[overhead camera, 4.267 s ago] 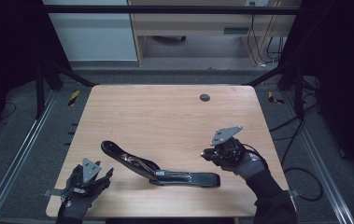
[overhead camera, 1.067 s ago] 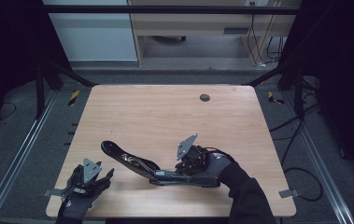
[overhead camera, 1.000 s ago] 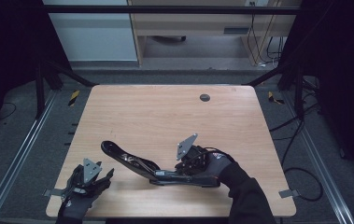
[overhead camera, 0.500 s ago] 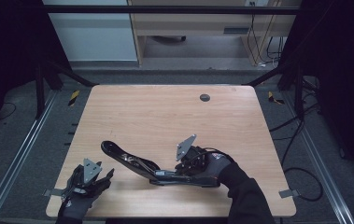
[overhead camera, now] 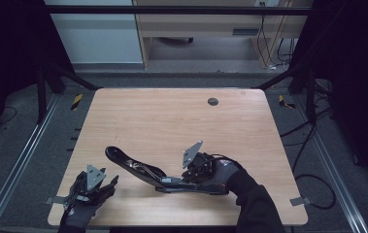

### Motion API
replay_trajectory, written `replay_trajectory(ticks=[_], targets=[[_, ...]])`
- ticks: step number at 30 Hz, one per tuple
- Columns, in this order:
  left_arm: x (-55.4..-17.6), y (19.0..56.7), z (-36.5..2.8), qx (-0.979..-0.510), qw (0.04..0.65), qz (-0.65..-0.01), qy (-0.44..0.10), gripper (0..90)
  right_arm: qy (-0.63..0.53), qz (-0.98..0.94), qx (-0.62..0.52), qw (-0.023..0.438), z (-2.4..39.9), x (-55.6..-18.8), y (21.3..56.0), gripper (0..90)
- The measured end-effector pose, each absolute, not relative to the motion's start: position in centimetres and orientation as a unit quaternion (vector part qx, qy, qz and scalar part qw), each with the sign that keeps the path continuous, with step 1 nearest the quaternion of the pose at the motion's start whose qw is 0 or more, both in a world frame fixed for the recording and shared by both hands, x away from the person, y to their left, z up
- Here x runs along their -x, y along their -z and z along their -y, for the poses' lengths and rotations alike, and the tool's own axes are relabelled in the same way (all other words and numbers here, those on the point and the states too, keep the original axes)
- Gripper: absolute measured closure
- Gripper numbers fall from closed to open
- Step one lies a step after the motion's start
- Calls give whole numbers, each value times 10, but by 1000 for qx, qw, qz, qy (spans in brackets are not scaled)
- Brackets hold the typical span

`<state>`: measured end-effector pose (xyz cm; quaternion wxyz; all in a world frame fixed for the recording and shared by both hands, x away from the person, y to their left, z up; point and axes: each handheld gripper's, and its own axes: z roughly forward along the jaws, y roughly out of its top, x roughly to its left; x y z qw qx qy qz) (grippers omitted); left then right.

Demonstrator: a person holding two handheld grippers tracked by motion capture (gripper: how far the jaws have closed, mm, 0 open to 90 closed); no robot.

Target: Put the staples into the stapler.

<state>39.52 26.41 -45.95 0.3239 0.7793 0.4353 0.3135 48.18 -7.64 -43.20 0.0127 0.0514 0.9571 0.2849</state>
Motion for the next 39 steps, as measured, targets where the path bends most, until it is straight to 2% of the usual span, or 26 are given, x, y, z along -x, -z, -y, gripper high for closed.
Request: replay_trajectory(ticks=[16,18,22,27,30,32,39], targets=[[-395,460,-264,-780,323,-435,-314,455,-282,-959,-40,16,76,-481,437,777],[-395,460,-264,-780,323,-435,-314,455,-285,-957,-49,22,76,-481,436,720],[-395,459,-264,-779,324,-436,-313,455,-294,-953,-63,27,80,-481,432,678],[-393,457,-264,-777,330,-435,-313,455,-324,-940,-98,44,91,-478,425,675],[-392,456,-263,-776,336,-435,-311,455,-341,-928,-133,64,97,-475,422,598],[-392,456,-263,-775,338,-435,-310,454,-348,-923,-146,68,100,-473,420,598],[-388,451,-263,-769,354,-433,-310,452,-376,-887,-238,127,120,-467,415,577]])
